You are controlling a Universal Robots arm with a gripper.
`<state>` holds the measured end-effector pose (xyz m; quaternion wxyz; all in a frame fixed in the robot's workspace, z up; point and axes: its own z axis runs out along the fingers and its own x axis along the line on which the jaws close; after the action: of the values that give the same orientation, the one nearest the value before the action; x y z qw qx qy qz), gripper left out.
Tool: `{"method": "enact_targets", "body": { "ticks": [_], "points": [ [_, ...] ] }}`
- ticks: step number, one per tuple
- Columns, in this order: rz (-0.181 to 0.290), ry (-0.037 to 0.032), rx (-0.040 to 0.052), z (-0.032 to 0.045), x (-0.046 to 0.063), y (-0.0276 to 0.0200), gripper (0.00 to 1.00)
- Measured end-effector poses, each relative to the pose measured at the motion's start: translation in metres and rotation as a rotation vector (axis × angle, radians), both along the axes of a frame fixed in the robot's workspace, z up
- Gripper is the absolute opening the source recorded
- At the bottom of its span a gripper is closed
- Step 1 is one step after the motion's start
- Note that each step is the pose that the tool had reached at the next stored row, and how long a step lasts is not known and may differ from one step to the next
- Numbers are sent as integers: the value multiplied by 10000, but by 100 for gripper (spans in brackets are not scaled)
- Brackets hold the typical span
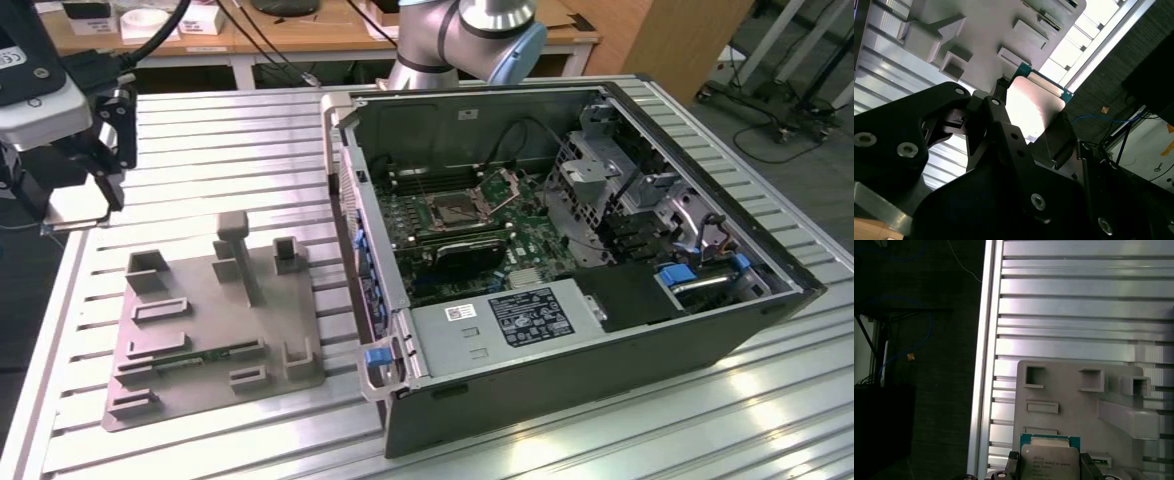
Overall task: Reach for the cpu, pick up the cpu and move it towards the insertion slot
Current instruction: 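Pick up the cpu and move it towards the insertion slot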
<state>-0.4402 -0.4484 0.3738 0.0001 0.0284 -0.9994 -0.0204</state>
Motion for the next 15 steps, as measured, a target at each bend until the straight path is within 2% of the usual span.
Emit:
{"method": "enact_targets", "body": {
  "ticks": [15],
  "points": [
    [-3, 0, 12, 45, 0, -1, 55]
  ]
}}
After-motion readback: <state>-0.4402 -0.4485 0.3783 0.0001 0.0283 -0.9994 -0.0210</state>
